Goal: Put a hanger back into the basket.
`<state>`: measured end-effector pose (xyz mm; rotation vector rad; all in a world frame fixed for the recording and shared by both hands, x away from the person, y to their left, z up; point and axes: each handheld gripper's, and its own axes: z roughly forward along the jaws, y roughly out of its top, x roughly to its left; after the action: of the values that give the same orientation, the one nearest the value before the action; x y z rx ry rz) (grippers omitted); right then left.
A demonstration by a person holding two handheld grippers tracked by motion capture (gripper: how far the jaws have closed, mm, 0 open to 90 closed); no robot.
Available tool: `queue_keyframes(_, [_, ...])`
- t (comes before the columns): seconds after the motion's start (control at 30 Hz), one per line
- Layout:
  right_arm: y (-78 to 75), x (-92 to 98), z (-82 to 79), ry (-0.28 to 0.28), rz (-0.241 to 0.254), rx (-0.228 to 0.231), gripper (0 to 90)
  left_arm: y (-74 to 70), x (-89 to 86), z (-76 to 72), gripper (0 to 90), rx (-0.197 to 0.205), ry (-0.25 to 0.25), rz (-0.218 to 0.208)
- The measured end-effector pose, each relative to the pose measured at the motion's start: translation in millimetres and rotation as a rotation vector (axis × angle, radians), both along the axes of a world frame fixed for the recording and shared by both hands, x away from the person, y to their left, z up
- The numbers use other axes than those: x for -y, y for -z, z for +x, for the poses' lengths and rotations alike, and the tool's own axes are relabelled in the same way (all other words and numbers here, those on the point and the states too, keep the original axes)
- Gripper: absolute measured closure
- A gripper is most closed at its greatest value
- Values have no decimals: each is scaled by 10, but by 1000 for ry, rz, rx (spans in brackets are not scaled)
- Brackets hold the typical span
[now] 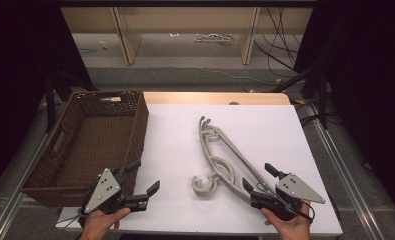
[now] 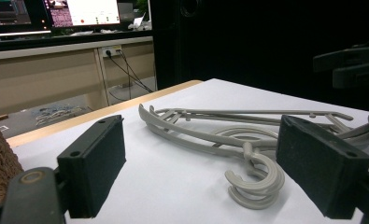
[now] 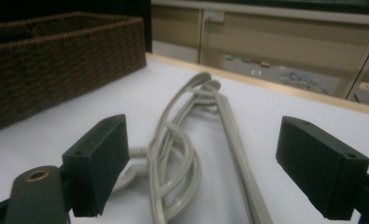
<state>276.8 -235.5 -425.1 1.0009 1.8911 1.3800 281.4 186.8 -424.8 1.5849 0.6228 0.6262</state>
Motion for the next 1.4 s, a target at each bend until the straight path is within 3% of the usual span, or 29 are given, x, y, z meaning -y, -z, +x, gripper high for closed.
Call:
queue_keyframes(0.27, [17,-75,-24,-35,-54,-31,192,0,12,7,157,2,6,3])
queue_keyframes(0.53, [24,-92,-13,-47,-47,-32,183,1,20,-7,157,0,7,-3])
queue_keyframes(0.8, [69,-131,48,-90,-146,-156,234,4,14,-19,157,-1,8,10])
queue_keyframes(0.87, [82,-151,99,-105,-199,-191,273,2,12,-22,157,4,7,13])
queue_keyframes(0.97, [83,-171,133,-106,-228,-223,303,5,16,-23,157,2,7,15])
queue_keyframes(1.0, [85,-188,175,-109,-237,-265,313,4,15,-24,157,1,5,14])
queue_keyframes(1.07, [95,-195,202,-108,-244,-274,326,4,12,-24,157,0,2,13])
queue_keyframes(1.17, [126,-213,238,-114,-288,-332,360,7,8,-22,157,-3,1,14])
queue_keyframes(1.23, [153,-227,276,-124,-324,-348,393,8,13,-24,157,-4,2,13])
queue_keyframes(1.27, [167,-231,306,-134,-336,-326,400,10,17,-23,157,-6,3,15])
queue_keyframes(1.4, [169,-302,350,-144,-372,-374,467,11,24,-26,157,-6,9,23])
